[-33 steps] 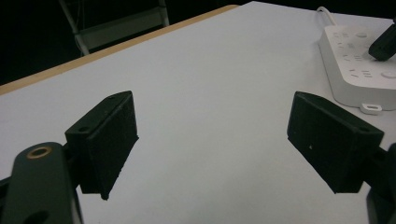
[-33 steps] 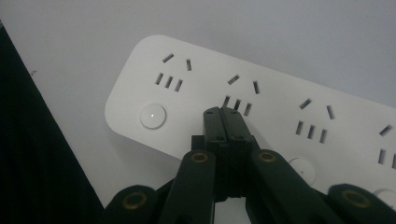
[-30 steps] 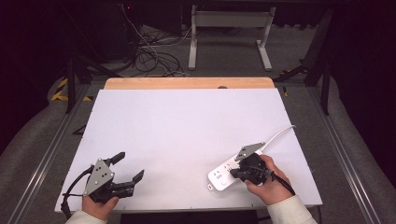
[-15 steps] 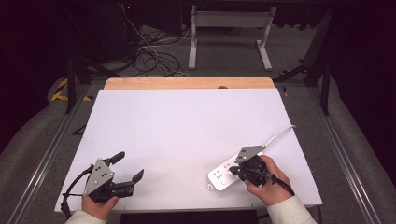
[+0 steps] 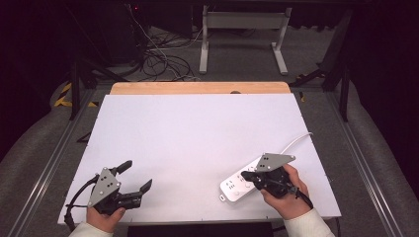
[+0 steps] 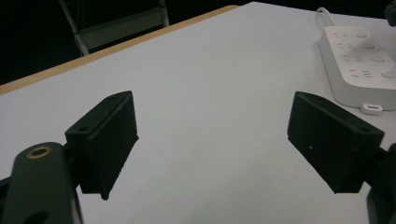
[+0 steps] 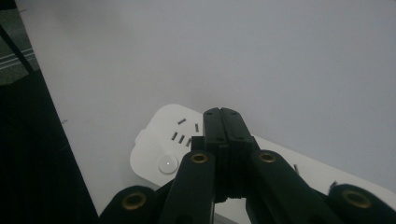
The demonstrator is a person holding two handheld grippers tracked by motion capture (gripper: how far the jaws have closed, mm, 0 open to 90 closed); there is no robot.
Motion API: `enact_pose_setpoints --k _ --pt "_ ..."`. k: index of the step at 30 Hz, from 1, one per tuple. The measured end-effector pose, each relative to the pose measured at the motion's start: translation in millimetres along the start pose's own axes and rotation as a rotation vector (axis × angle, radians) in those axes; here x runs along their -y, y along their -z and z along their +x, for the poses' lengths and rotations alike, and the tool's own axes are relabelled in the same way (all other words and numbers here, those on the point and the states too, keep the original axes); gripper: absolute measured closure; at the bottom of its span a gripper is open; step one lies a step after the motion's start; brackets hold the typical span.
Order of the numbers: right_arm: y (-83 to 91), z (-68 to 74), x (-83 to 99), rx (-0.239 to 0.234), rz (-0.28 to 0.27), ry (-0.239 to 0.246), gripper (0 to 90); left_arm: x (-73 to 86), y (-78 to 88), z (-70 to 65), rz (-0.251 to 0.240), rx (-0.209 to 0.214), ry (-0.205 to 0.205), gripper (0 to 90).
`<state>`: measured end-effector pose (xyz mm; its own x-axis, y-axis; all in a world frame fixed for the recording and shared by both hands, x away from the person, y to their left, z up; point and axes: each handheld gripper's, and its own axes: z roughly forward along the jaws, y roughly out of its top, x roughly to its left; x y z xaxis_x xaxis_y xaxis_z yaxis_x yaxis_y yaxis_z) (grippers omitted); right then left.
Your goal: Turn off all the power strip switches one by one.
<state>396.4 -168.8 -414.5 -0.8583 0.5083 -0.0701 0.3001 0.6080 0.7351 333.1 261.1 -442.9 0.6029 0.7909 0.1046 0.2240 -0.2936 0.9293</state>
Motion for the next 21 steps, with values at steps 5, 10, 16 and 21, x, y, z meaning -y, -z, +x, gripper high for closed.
enact_pose_setpoints --k 5,10,16,21 --pt "-2.6 13.3 -6.2 -0.045 -0.009 0.028 90.0 -0.2 -0.3 0.3 0.003 0.001 -0.009 16.6" --pt "-11.3 28.8 -11.5 -0.082 0.026 0.075 90.0 0.0 0.1 -0.5 0.001 0.001 0.0 16.6" --pt "-17.3 24.6 -7.9 -0.093 0.063 0.057 90.0 -0.1 0.2 -0.1 0.001 0.001 -0.002 16.6" --pt "-24.9 25.2 -5.3 -0.106 0.117 0.062 90.0 -0.1 0.1 -0.3 0.0 0.0 -0.002 16.6"
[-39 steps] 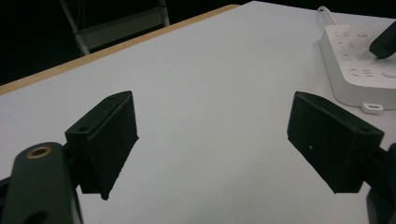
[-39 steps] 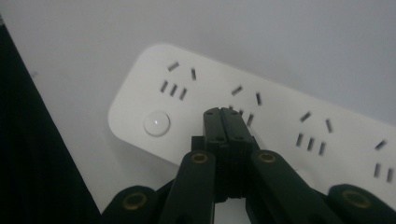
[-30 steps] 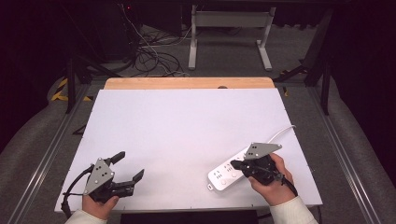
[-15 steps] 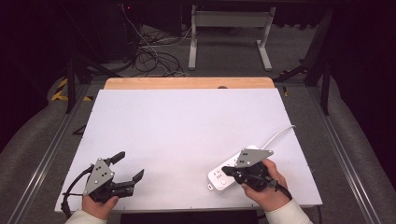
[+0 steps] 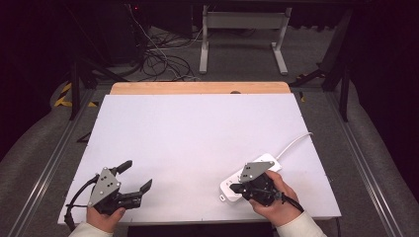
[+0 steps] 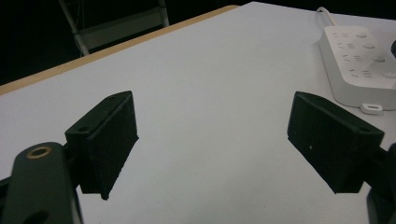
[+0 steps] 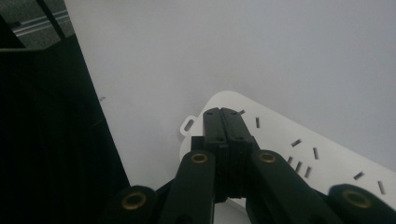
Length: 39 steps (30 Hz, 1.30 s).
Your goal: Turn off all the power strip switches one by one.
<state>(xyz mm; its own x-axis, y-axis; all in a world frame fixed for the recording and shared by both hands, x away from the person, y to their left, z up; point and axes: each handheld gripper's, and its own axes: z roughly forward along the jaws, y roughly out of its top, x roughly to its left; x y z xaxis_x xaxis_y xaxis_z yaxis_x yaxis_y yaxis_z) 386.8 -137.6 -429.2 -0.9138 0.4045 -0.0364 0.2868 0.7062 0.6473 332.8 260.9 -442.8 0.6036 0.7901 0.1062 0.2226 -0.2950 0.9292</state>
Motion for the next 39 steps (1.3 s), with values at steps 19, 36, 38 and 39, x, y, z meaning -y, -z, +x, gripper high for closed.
enact_pose_setpoints --k 19,36,38,39 --pt "-13.3 -2.4 3.7 -0.004 0.103 -0.001 90.0 0.0 0.3 0.2 0.001 0.0 -0.001 16.6" --pt "-16.0 -3.4 3.0 -0.012 0.142 -0.043 90.0 0.0 0.0 -0.2 0.005 0.0 -0.01 16.6" --pt "-16.3 -4.5 3.1 -0.02 0.145 -0.059 90.0 0.1 -0.6 -0.4 0.005 0.0 -0.006 16.6" --pt "-16.5 -5.1 3.2 -0.021 0.146 -0.062 90.0 0.1 -0.6 -0.7 0.006 0.002 -0.003 16.6"
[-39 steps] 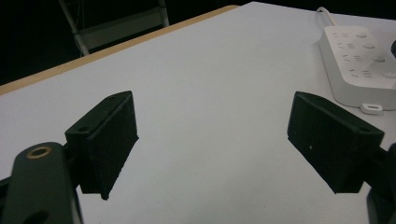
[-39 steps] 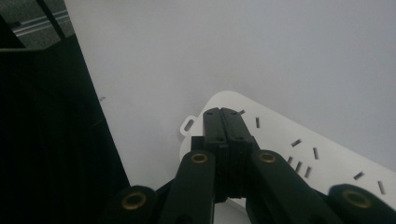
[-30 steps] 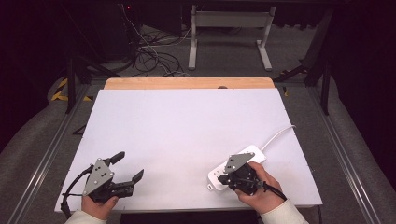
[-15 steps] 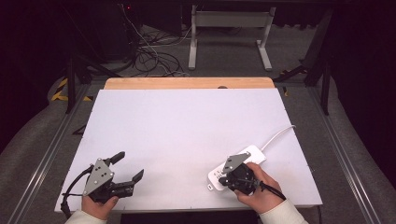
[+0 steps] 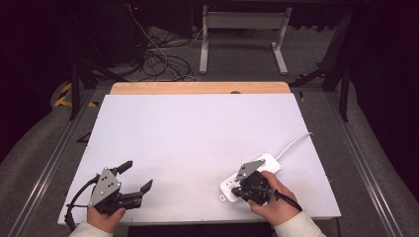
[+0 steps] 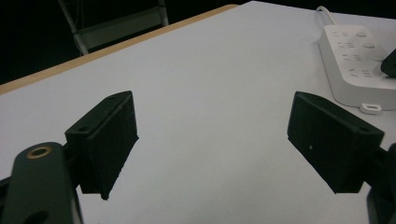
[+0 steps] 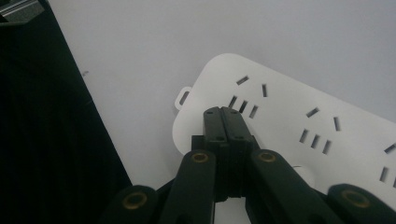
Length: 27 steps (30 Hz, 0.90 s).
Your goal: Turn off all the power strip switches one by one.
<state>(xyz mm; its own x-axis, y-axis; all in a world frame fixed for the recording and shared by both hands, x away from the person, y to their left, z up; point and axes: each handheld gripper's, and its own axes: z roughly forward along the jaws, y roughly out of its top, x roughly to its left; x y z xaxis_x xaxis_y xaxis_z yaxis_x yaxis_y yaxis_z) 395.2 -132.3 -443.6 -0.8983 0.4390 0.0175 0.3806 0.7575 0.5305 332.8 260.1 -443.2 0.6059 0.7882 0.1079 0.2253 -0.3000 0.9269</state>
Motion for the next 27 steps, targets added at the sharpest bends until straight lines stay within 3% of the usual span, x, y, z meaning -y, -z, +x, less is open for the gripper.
enact_pose_setpoints --k 4,6,7,8,10,12,14,18,23,27 --pt "-0.7 2.0 -1.2 0.017 0.01 -0.009 90.0 -0.2 0.8 0.4 0.001 -0.004 -0.008 16.6" --pt "0.0 1.6 0.1 0.017 -0.009 0.016 90.0 -0.2 0.9 0.6 -0.002 -0.005 -0.005 16.6" --pt "4.8 -0.5 2.5 -0.001 -0.071 0.014 90.0 -0.1 0.8 0.3 -0.004 -0.002 0.004 16.6" --pt "8.1 -1.2 3.4 0.014 -0.096 0.02 90.0 0.0 0.8 0.6 -0.006 -0.002 0.004 16.6" --pt "21.6 -1.3 2.8 0.025 -0.203 0.021 90.0 0.2 -0.2 1.8 -0.001 -0.001 0.003 16.6" --pt "31.3 -0.3 0.5 0.016 -0.251 0.028 90.0 0.2 -1.7 1.9 0.0 0.0 0.01 16.6" --pt "32.0 1.8 0.4 0.045 -0.251 0.04 90.0 0.0 -1.7 1.2 0.003 0.001 0.003 16.6" --pt "27.2 1.1 2.4 0.052 -0.248 0.042 88.5 -0.4 -0.1 0.7 -0.001 -0.005 -0.008 16.6" --pt "32.5 3.5 1.2 0.067 -0.286 0.054 89.2 -0.1 -0.8 0.7 -0.002 -0.001 0.003 16.6" --pt "35.8 2.3 1.7 0.075 -0.291 0.057 84.9 -0.3 -0.1 1.6 -0.003 0.0 -0.002 16.6"
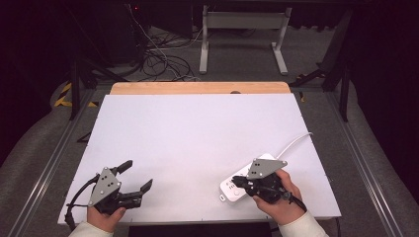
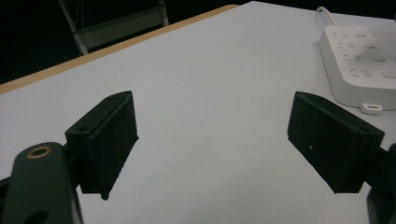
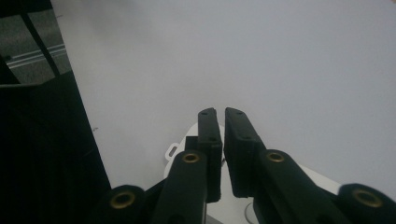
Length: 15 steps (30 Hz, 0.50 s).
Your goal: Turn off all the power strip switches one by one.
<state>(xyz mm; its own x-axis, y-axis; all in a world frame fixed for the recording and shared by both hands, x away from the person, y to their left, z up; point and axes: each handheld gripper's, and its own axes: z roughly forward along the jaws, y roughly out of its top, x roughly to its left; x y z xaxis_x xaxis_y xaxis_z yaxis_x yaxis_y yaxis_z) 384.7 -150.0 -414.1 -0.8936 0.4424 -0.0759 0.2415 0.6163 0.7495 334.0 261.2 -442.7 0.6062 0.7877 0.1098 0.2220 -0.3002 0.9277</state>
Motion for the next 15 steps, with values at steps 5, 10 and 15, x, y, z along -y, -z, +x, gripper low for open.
enact_pose_setpoints --k 5,10,15 --pt "3.1 -3.6 0.2 0.005 -0.055 -0.015 68.1 0.1 0.2 0.0 -0.001 0.0 0.0 16.6" --pt "3.9 -3.7 -1.0 0.007 -0.117 -0.011 51.1 -0.1 0.5 -1.2 -0.004 -0.003 0.007 16.6" --pt "8.1 -6.3 -0.7 0.039 -0.165 -0.002 39.8 -0.1 0.5 -0.5 -0.005 -0.004 0.006 16.6"
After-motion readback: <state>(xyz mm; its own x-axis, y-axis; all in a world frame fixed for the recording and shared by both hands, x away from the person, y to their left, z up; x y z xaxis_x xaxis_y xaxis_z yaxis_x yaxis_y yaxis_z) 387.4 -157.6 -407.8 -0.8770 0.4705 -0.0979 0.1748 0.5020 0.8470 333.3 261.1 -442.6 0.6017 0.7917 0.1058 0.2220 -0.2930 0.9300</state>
